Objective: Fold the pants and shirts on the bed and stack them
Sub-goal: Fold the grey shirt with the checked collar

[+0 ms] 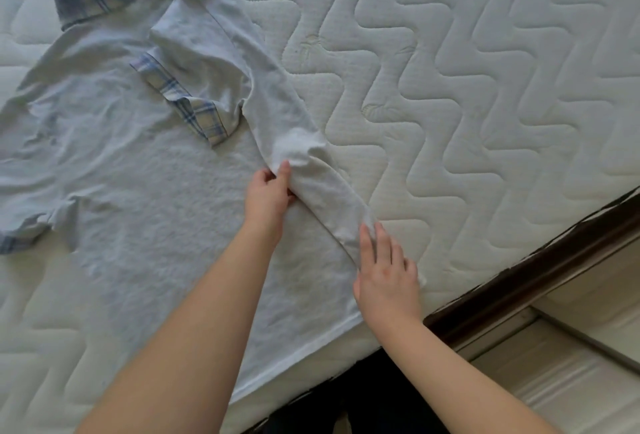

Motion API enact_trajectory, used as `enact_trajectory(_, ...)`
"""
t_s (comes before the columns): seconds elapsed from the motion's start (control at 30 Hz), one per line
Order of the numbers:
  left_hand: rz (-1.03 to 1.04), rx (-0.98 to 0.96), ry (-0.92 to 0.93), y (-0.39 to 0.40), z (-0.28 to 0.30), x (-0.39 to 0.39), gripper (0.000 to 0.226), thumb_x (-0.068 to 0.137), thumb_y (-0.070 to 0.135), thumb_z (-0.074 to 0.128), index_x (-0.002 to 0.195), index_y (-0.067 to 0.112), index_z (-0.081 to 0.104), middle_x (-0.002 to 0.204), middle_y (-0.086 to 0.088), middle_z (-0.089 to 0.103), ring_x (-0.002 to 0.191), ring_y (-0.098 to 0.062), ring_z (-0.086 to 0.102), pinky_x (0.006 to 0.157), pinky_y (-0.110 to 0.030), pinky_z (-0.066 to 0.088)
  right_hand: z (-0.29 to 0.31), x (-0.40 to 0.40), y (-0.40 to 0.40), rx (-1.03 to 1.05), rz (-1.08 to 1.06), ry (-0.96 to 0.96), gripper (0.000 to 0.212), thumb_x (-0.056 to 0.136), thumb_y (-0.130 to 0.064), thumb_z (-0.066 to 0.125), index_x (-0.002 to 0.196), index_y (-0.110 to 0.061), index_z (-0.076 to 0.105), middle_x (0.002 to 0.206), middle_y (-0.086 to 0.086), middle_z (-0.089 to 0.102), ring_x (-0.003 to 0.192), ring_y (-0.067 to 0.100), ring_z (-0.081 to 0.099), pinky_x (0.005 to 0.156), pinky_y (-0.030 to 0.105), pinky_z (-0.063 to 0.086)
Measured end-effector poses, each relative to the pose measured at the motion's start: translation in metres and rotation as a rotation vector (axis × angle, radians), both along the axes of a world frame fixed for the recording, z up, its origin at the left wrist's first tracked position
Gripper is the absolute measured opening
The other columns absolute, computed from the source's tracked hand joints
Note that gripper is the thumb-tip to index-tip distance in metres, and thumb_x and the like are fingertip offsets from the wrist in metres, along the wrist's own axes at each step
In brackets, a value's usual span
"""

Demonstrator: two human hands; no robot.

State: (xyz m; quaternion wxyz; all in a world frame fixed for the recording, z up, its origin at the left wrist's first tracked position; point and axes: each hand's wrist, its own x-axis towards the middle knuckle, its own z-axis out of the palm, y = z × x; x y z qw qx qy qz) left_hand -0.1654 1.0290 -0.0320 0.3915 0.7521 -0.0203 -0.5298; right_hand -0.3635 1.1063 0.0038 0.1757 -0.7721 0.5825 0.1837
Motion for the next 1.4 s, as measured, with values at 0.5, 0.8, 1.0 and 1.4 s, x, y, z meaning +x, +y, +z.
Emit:
enact_trajectory(0.5,0.056,-0.002,0.094,0.078,0.002,-0.051,0.018,0.096,0.023,0.062,0.110,0.013,0.062,0.101,-0.003,0.070,0.089,-0.018,0.068,0.065,-0.026,0.055,0.002,-0.049,-0.038,0.311,-0.483,-0.504,0.042,0.099,-0.035,0.052,0.136,-0.018,0.051,0.131,0.002,0.055,0.120,0.014,0.050,0.098,0.023,0.035)
enact_trajectory(0.8,-0.097,0.005,0.344,0.107,0.013,-0.100,0.020,0.097,0.021,0.062,0.115,0.013,0.062,0.114,-0.006,0.072,0.106,-0.022,0.069,0.086,-0.033,0.058,-0.008,-0.058,-0.028,0.396,-0.481,-0.356,0.033,0.101,-0.042,0.044,0.113,-0.019,0.065,0.101,0.002,0.069,0.093,0.023,0.063,0.069,0.030,0.039)
enact_trajectory(1.0,-0.042,0.040,0.326,0.132,0.018,-0.089,0.028,0.095,0.027,0.065,0.119,0.011,0.065,0.113,-0.006,0.073,0.104,-0.022,0.070,0.088,-0.036,0.057,0.003,-0.072,-0.010,0.572,-0.517,-0.468,0.047,0.097,-0.012,0.048,0.141,-0.028,0.045,0.118,-0.008,0.060,0.084,0.007,0.062,0.070,0.019,0.046)
enact_trajectory(1.4,-0.140,-0.119,0.547,0.124,0.042,-0.098,0.027,0.097,0.020,0.061,0.123,0.013,0.060,0.111,-0.003,0.075,0.099,-0.020,0.073,0.071,-0.031,0.059,-0.012,-0.060,0.045,0.294,-0.615,-0.597,0.052,0.094,-0.037,0.058,0.143,-0.034,0.040,0.135,-0.007,0.056,0.118,0.013,0.057,0.097,0.036,0.049)
